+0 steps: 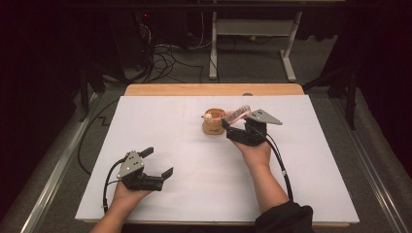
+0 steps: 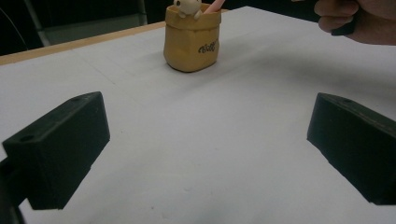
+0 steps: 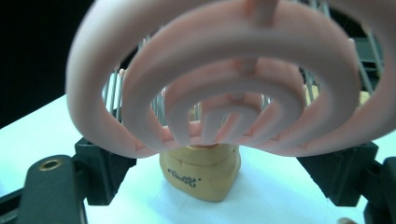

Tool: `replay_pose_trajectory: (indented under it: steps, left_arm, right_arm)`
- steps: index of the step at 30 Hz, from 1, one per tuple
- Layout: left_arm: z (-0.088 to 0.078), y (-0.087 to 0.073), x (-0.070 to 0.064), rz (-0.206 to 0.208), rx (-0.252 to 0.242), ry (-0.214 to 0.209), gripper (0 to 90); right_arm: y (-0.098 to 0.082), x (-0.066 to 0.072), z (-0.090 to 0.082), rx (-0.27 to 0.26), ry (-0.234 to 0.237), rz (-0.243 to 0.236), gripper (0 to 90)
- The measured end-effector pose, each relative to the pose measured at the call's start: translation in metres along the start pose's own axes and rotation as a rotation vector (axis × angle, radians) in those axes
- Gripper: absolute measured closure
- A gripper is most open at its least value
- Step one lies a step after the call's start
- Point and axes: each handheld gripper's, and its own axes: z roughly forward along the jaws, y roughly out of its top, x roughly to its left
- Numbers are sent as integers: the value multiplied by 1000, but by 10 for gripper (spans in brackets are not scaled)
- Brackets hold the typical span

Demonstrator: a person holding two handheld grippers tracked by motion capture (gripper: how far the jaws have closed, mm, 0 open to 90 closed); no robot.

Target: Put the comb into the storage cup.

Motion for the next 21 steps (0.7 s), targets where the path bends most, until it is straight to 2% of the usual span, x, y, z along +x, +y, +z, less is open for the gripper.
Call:
replay_pose_trajectory:
  steps: [11, 21]
  left_arm:
    - [-1, -1, 1, -18, -8, 7, 0]
    - [-1, -1, 2, -16, -6, 8, 0]
  right_arm:
    - [-2, 1, -2, 27, 1, -7, 182]
    - [-2, 2, -3, 19, -18, -22, 154]
